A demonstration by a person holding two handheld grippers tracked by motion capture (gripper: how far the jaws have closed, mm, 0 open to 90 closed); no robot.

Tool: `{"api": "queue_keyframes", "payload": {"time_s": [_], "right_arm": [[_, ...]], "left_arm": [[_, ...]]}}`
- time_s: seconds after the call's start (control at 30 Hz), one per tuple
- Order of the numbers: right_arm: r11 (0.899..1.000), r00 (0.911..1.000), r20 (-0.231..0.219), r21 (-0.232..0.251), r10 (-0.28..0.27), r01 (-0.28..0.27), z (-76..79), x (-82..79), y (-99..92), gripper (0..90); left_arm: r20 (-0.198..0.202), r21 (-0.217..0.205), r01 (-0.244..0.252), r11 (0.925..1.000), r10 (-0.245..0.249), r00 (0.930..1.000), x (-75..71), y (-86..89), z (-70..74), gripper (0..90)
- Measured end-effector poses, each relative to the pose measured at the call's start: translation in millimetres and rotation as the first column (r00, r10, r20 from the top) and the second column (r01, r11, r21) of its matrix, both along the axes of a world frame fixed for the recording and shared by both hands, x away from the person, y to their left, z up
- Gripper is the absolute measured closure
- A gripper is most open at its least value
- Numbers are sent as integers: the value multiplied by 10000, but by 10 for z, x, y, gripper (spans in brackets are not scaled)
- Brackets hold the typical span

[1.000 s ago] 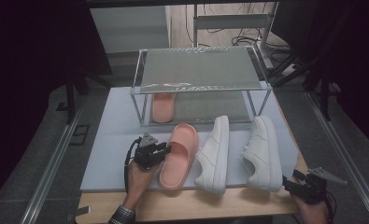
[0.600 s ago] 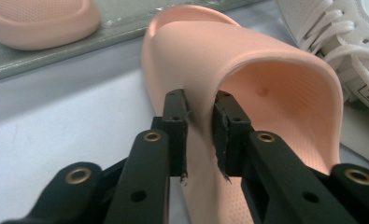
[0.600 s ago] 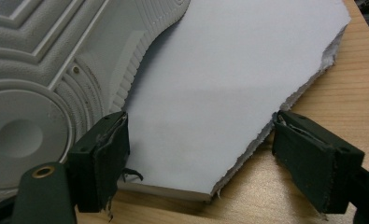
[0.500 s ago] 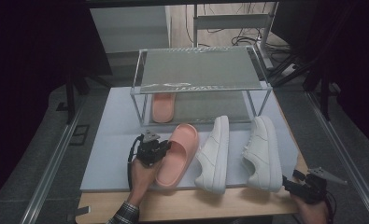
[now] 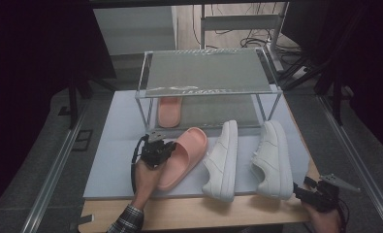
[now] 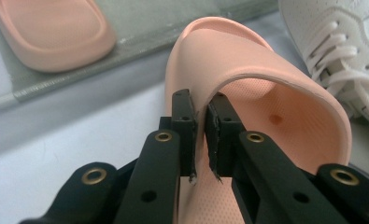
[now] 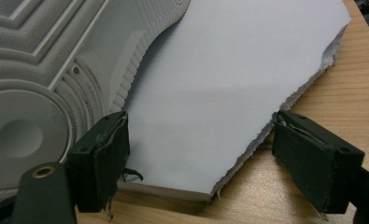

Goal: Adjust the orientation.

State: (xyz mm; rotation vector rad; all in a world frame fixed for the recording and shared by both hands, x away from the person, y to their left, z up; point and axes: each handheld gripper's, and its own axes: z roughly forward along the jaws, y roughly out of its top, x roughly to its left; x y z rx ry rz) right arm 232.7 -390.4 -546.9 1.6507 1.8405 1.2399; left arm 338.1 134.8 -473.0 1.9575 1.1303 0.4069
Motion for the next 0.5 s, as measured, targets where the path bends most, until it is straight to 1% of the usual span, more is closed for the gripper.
{"api": "queue_keyframes", "payload": {"time_s": [0.03, 0.07, 0.1, 0.3, 0.43, 0.5], "right_arm": [[10000, 10000, -9, -2, 16, -16, 1, 0, -1, 189], [10000, 10000, -9, -2, 16, -16, 1, 0, -1, 189], [10000, 10000, 0, 1, 0, 0, 0, 0, 0, 190], [10000, 10000, -10, -1, 15, -15, 1, -1, -1, 189], [10000, 10000, -11, 0, 17, -17, 1, 0, -2, 190], [10000, 10000, -11, 1, 17, -17, 1, 0, -2, 189]], "left_arm": [[65, 40, -67, 10000, 67, 10000, 17, -2, 34, 829], [65, 40, -67, 10000, 67, 10000, 17, -2, 34, 830], [134, -21, -139, 9999, 140, 9998, 43, -3, 58, 830], [260, -131, -376, 9992, 379, 9989, 128, -19, 95, 828], [366, -282, -564, 9980, 574, 9977, 206, -51, 109, 828], [415, -424, -683, 9968, 700, 9967, 249, -69, 111, 826]]}}
